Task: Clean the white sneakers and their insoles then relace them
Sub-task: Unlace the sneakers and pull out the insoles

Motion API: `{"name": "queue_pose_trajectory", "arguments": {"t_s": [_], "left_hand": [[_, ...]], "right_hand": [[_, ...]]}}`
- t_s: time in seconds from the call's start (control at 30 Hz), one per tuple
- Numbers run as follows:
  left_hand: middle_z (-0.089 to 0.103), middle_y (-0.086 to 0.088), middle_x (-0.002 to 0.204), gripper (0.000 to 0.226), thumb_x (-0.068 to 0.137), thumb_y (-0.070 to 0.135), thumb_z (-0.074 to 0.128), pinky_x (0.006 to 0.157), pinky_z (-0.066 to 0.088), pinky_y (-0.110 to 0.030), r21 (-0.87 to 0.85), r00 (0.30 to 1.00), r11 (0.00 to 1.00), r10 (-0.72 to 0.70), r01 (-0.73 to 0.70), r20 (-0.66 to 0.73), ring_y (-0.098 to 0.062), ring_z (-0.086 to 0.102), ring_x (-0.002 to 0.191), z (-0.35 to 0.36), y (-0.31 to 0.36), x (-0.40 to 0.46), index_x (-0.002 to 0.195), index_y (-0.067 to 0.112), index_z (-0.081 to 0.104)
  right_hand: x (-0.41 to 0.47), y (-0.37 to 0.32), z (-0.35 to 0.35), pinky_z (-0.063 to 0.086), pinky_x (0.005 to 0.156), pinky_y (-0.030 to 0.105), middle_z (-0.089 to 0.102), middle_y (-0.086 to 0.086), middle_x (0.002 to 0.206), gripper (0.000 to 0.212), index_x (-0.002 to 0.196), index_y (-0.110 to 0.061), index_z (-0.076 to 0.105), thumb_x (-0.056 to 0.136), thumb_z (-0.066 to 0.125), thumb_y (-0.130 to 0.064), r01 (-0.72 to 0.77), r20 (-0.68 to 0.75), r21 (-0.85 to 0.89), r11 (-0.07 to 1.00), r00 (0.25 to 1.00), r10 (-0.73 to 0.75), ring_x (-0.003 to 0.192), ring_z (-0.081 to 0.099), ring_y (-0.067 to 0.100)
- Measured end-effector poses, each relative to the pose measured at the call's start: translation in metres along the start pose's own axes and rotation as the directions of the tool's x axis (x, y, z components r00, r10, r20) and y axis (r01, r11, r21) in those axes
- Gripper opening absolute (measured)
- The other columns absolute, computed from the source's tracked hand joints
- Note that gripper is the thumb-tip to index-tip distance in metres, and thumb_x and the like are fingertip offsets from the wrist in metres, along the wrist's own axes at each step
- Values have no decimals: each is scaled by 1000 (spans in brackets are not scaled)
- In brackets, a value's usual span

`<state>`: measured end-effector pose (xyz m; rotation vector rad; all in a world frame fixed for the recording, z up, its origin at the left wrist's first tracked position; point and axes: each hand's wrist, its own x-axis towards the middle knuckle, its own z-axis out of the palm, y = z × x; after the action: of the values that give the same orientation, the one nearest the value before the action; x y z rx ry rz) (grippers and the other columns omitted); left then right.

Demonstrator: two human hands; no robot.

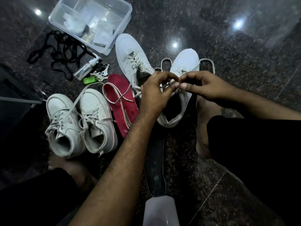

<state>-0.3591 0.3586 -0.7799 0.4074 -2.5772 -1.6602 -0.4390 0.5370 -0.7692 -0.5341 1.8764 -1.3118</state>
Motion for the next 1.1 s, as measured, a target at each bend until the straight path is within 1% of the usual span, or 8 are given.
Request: {"name": "queue_pose_trajectory", "arguments": {"t_s": [0.1,0.33,0.47,0.63,0.73,0.9,1.03,1.1], "left_hand": [[69,2,91,17,81,12,78,79,48,-17,-52,998,998,44,-46,-42,-6,64,86,-1,4,0,97,16,78],[76,-6,94,27,81,-11,71,88,57,-31,-462,977,880,-182,110,-114,-17,72,93,7,5,-4,104,5,71],[74,1,86,15,83,-3,72,83,56,-28,-413,961,901,-220,134,-168,-12,70,86,8,4,-3,93,8,72],[71,3,89,26,77,-1,68,76,54,-25,-331,965,932,-207,145,-163,-13,68,84,13,8,-2,91,21,67],[69,1,87,27,77,-2,68,73,54,-31,-286,975,949,-178,134,-131,-18,66,82,13,7,-4,95,19,67],[59,-6,81,28,82,-4,67,78,54,-39,-269,992,959,-107,85,-67,-8,55,76,14,6,-6,105,12,63],[56,-7,89,30,83,-6,66,82,52,-30,-606,973,774,-230,185,4,-13,55,83,10,11,-4,105,12,56],[57,-6,88,31,80,-3,66,89,49,-38,-748,956,619,-285,238,68,-18,55,86,7,11,0,105,10,55]], "right_hand": [[2,2,6,43,76,34,66,3,89,20,100,-16,70,98,59,-32,-33,-42,90,995,998,37,86,56,14],[7,1,18,45,76,25,72,11,96,14,104,-12,72,94,66,-21,-87,-56,226,970,993,102,88,61,12],[8,-1,23,40,61,16,64,3,84,11,101,-10,70,94,66,-19,-94,-150,217,972,980,128,75,54,8],[9,-4,23,40,58,14,63,-1,76,11,84,-14,66,88,69,-4,-15,-287,219,976,955,80,63,51,6],[11,-8,22,45,67,21,67,6,82,10,86,-8,65,84,69,0,4,-262,170,985,964,41,73,58,13],[14,-11,22,39,56,9,59,-11,69,18,81,-20,61,92,56,-7,-124,-153,80,989,979,135,64,51,-3],[15,-1,18,46,59,30,63,-5,64,17,75,-21,63,82,51,-30,-179,-271,-107,978,952,145,61,56,9],[13,2,16,53,63,39,67,-3,67,19,76,-24,65,80,54,-39,-214,-299,-147,966,940,163,63,61,11]]}}
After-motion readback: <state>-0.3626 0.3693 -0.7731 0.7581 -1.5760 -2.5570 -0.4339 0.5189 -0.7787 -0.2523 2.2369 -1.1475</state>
